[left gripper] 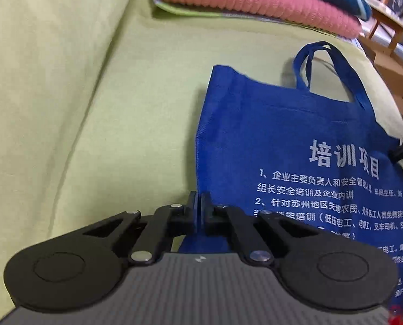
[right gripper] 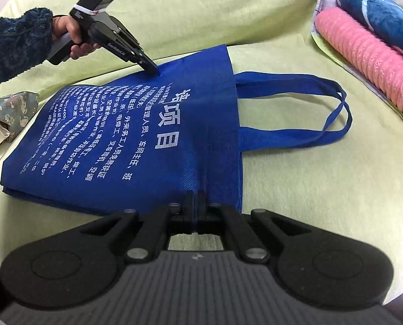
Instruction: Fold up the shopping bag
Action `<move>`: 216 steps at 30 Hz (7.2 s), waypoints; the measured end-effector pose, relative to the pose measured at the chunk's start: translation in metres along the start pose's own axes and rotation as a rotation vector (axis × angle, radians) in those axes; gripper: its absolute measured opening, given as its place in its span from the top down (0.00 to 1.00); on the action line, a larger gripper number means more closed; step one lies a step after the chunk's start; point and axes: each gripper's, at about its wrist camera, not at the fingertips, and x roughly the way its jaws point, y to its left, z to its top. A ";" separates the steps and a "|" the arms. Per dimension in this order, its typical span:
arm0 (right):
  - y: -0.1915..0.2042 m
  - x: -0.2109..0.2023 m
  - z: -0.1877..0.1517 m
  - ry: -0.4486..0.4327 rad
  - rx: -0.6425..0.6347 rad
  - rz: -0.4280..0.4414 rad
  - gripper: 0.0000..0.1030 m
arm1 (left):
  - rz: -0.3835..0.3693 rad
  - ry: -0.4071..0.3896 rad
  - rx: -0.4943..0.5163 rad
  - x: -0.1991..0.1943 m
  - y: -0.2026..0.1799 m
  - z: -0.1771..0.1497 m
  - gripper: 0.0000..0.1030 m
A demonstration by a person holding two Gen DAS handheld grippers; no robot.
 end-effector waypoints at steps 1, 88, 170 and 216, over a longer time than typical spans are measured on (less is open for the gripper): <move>0.000 0.000 0.000 -0.001 -0.001 0.000 1.00 | 0.019 -0.023 0.015 -0.008 -0.004 0.003 1.00; -0.055 -0.006 -0.031 -0.046 0.403 0.189 1.00 | 0.481 0.005 0.637 0.048 -0.352 -0.041 1.00; -0.009 -0.005 -0.007 -0.047 0.092 -0.067 1.00 | 0.588 -0.074 -0.170 -0.015 -0.310 -0.076 0.88; 0.015 0.148 0.186 -0.045 -0.014 -0.038 0.81 | 0.243 -0.093 -0.178 -0.033 -0.190 -0.104 0.86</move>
